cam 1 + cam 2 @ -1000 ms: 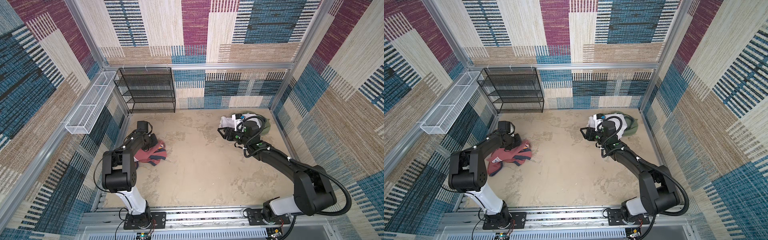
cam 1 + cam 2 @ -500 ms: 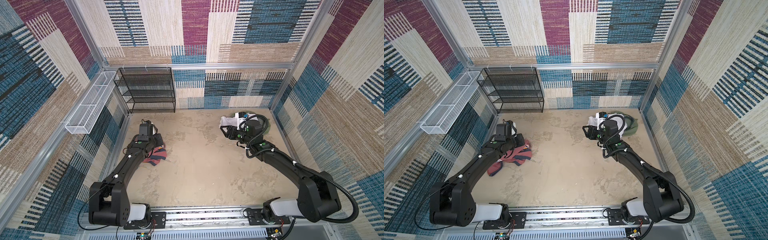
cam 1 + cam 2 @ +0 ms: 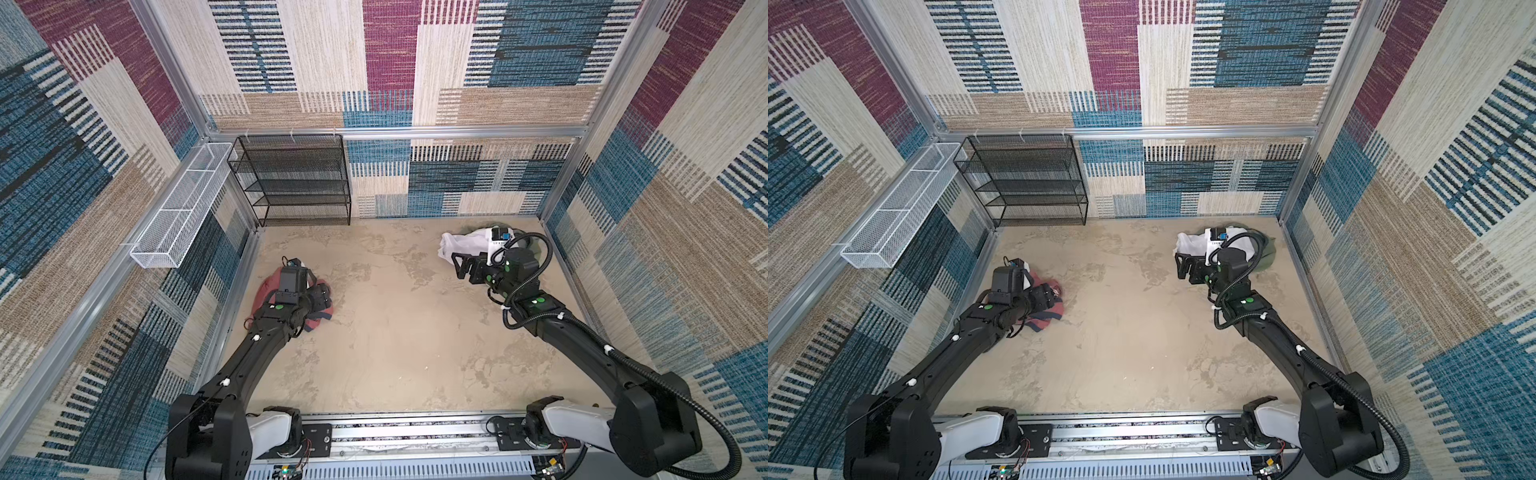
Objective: Pick out a specific cloth from the pile
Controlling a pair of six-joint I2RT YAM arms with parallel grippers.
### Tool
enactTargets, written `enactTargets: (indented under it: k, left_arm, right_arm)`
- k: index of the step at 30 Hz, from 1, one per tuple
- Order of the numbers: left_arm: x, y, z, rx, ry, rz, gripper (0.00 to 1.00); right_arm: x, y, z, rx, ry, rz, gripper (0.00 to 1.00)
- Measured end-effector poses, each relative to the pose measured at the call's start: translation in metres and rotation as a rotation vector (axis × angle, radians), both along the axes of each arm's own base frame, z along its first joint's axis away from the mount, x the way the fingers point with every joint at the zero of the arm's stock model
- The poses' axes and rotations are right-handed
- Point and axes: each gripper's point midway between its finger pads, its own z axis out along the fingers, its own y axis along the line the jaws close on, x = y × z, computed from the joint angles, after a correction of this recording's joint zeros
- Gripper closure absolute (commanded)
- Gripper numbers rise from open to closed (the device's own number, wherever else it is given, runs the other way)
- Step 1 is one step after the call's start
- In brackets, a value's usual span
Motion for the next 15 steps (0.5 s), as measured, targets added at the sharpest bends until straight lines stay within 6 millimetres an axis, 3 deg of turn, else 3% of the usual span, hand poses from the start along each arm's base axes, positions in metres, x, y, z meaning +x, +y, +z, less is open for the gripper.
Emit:
enactTargets:
  k: [4,7,15]
  left_arm:
    - [0.018,0.005,0.008,0.083,-0.064,-0.031,0.2]
    - [0.029,0.01,0.006,0.155,-0.104,-0.043,0.22]
    - [0.04,0.023,-0.025,0.288,-0.16,-0.074,0.22]
  right_arm:
    - [-0.004,-0.031,-0.017,-0.084,-0.047,-0.109,0.0]
    - [-0.01,-0.057,-0.041,-0.142,-0.072,-0.197,0.0]
    - [-0.02,-0.117,-0.093,-0.279,-0.086,-0.421,0.0]
